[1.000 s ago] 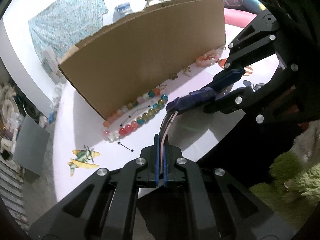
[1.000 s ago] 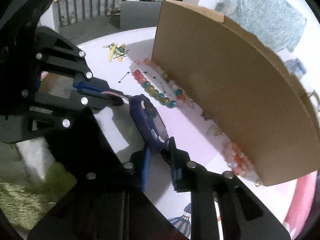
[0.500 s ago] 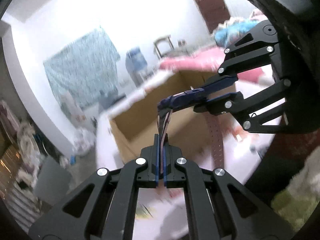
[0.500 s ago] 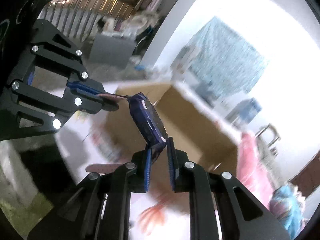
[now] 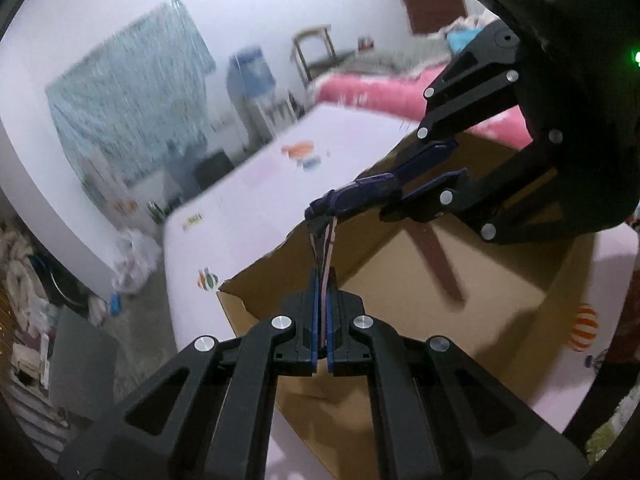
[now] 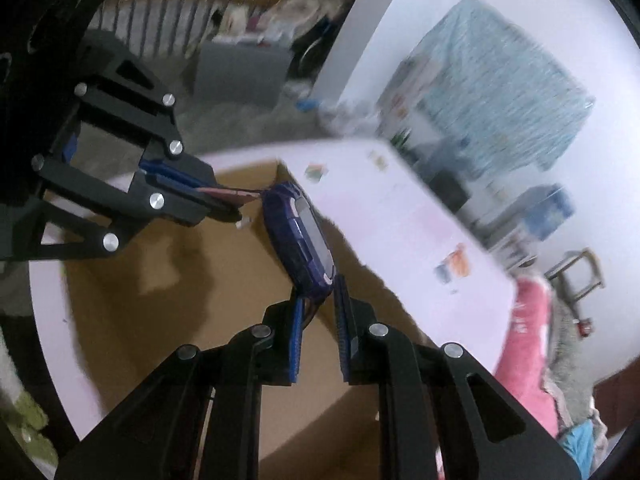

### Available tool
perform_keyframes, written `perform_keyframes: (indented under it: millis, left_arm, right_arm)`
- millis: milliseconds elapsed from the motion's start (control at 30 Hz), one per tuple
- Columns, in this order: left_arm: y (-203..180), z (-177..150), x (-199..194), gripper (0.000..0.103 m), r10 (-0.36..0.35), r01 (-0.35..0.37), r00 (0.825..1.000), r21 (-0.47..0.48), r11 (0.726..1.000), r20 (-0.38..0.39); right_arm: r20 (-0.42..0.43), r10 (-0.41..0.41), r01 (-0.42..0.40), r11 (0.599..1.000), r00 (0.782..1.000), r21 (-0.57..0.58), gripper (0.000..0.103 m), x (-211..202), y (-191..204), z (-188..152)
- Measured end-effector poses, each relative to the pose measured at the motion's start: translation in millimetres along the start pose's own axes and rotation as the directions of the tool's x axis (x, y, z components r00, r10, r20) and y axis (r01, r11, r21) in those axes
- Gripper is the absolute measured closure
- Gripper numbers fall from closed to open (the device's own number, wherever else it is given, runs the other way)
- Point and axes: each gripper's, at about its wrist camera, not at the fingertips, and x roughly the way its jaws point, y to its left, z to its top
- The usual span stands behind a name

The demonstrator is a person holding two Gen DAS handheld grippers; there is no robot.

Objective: Organize jewelry
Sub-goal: 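Lower the smartwatch into the box and open the right tool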

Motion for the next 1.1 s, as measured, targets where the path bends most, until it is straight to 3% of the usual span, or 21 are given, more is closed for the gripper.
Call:
perform_keyframes:
  millis: [100,167,200,367,500,600,700,833,933,1100]
  left_arm:
    - [18.7,6.2,17.8,0.090,0.005,-0.007,0.998,-0.026,1.000,-0.056]
    - [32.0,4.6,15.5,0.084,0.003,-0.007,0.999,-0.071,0.997,-0.054]
    - [39.8,3.1,12.8,0.083,-0.002,-0.002,0.999,-0.108,0.994,-0.041]
    - [64.9,-21.3,-17.2,0.082,0.027,-0.018,0.999,-0.249,0.968,0.033]
    - [79.3,-50.9,-43.6,0.082,0.029,0.006,0.996,-0.388,0.922,0.086]
    - [75.4,-75.5,-62.2,0.082,0.036,0.018,0.993,-0.445,0.895,0.113]
    - [69.4,-102.0,-75.7,0.075,0.032,0.039,0.991,-0.512,0.858,0.129]
    - [54.3,-141.0,-83.1,0.065,0.026,0.061,0.990,-0.598,0.800,0.136]
    - [39.9,-169.7,-81.5,0.061,0.007,0.060,0.995,-0.646,0.761,0.101]
    - [24.2,-210.1,-84.6,0.061,-0.018,0.037,0.999,-0.692,0.721,0.036]
  right_arm:
    - [-0.059,0.075,-0.076,0.997,0.995,-0.006,0.089,32.7,-19.4,6.4]
    - [-0.105,0.110,-0.113,0.993,0.988,-0.026,0.090,52.3,-22.8,9.2]
    - [-0.126,0.114,-0.120,0.992,0.985,-0.038,0.095,58.0,-23.3,10.0]
    - [-0.246,0.068,-0.122,0.969,0.967,-0.213,0.096,81.3,13.9,-2.5]
    - [-0.328,0.116,-0.216,0.933,0.937,-0.287,0.096,73.8,37.6,-19.6]
    - [-0.333,0.169,-0.254,0.940,0.928,-0.229,0.095,60.7,33.6,-17.5]
    - [-0.304,0.214,-0.248,0.966,0.928,-0.075,0.094,50.7,12.8,-6.8]
    - [-0.232,0.271,-0.246,0.960,0.934,0.131,0.075,53.6,-1.7,5.6]
    - [-0.230,0.243,-0.215,0.966,0.942,0.142,0.063,70.1,8.6,6.5]
    - [-0.266,0.211,-0.200,0.977,0.940,0.068,0.058,102.3,39.6,9.2]
